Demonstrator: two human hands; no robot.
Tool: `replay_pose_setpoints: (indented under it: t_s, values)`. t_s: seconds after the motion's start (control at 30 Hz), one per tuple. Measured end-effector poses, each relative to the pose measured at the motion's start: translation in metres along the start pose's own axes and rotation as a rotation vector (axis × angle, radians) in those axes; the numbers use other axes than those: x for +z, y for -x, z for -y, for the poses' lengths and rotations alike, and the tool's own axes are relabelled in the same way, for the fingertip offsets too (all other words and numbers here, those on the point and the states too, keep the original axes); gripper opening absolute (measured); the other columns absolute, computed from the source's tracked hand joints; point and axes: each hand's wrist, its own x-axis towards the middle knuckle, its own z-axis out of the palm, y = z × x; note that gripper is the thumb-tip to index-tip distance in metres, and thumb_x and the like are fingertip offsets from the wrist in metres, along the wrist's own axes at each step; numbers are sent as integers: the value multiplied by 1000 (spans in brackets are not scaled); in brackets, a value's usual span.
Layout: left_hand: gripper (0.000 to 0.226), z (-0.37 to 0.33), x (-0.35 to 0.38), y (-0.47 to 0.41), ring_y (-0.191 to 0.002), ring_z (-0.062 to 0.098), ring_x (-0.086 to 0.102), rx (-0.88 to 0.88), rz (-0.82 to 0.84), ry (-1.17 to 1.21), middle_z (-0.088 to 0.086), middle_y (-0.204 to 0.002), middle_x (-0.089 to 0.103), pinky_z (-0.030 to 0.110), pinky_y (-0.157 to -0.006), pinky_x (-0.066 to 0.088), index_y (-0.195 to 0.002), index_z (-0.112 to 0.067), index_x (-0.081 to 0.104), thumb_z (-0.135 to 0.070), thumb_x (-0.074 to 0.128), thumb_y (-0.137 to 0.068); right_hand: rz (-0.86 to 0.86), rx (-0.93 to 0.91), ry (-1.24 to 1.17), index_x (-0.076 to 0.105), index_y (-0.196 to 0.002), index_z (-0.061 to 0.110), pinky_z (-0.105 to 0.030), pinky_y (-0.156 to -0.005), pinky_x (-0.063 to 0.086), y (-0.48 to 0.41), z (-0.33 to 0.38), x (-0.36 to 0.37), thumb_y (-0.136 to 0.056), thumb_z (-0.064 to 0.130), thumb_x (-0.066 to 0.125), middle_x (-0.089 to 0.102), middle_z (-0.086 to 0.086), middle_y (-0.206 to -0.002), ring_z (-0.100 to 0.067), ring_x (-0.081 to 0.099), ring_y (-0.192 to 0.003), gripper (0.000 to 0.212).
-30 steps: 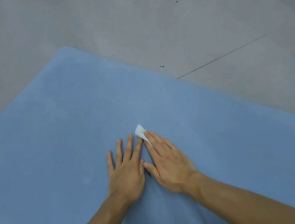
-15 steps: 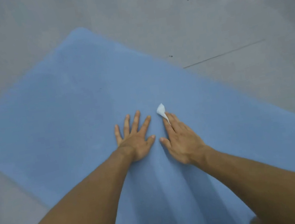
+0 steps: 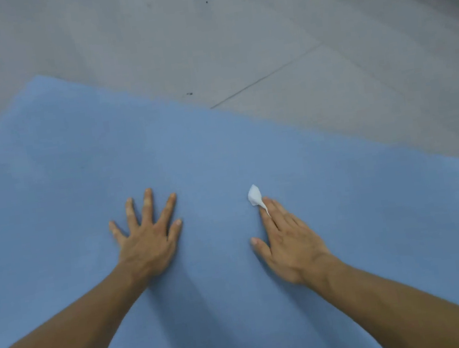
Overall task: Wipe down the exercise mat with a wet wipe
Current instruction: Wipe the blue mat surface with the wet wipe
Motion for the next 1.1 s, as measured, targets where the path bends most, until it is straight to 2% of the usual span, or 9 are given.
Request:
replay_pose_setpoints:
  t_s: [0.17, 0.27, 0.37, 0.47, 0.57, 0.7, 0.83, 0.9, 1.1]
  values:
    - [62, -38, -11, 8, -155, 28, -23, 313, 149, -131, -19, -163, -34, 68, -121, 2, -141, -62, -31, -67, 16, -101, -17, -100, -26, -2, -164, 15, -28, -121, -19, 45, 6, 18, -103, 59, 22, -19, 4, -169, -12, -17, -156, 79]
    - [69, -68, -17, 9, -154, 26, -26, 412, 264, -193, -24, -152, -45, 64, -123, 3, -133, -66, -38, -70, 23, -100, -109, -41, 1, 5, -164, 16, -32, -126, -8, 59, -35, 20, -103, 59, 22, -8, 3, -171, -13, -4, -158, 77]
    - [73, -90, -32, 6, -156, 24, -20, 514, 386, -291, -23, -159, -38, 60, -125, 13, -132, -66, -36, -66, 30, -102, -133, 158, -24, -5, -164, 17, -31, -127, -5, 58, -83, 12, -105, 60, 19, -12, 4, -171, -11, -9, -158, 77]
    - [68, -131, -39, 10, -157, 24, -15, 524, 467, -287, -18, -165, -30, 57, -125, 17, -149, -58, -22, -61, 29, -104, -96, 199, -100, -4, -164, 15, -32, -128, -3, 56, -96, 6, -105, 59, 18, -14, 2, -171, -12, -13, -157, 77]
    - [63, -179, -27, 26, -157, 25, -16, 415, 374, -177, -16, -168, -23, 58, -125, 9, -158, -52, -6, -60, 27, -105, -121, 199, -155, 2, -164, 12, -32, -126, -6, 58, -79, 11, -105, 57, 24, -12, -1, -172, -16, -12, -158, 78]
    - [60, -223, -1, 44, -156, 25, -19, 322, 275, -35, -15, -168, -21, 59, -124, -1, -159, -50, -1, -55, 25, -106, -126, 130, -114, 1, -163, 10, -29, -120, -18, 73, -77, 21, -107, 51, 26, -14, -3, -171, -18, -13, -158, 74]
    - [59, -231, 15, 62, -157, 21, -17, 281, 127, 12, -13, -170, -18, 55, -126, -1, -162, -45, 0, -47, 26, -108, -126, 61, -81, 16, -163, 11, -32, -128, -2, 113, -99, 25, -106, 49, 34, 3, -3, -172, -18, 5, -159, 71]
    - [60, -229, 26, 79, -157, 20, -15, 259, 64, 5, -13, -170, -17, 53, -127, 0, -162, -42, 0, -46, 27, -108, -157, 136, -76, 13, -164, 14, -32, -128, 5, 127, -127, 22, -106, 50, 35, 4, -1, -172, -16, 8, -159, 72]
    - [64, -248, 44, 105, -157, 21, -16, 157, 42, 37, -11, -170, -18, 52, -127, -1, -163, -39, -2, -51, 28, -107, -188, 460, -111, 4, -164, 11, -34, -126, 7, 112, -202, 3, -105, 54, 26, 2, -5, -173, -20, 3, -158, 76]
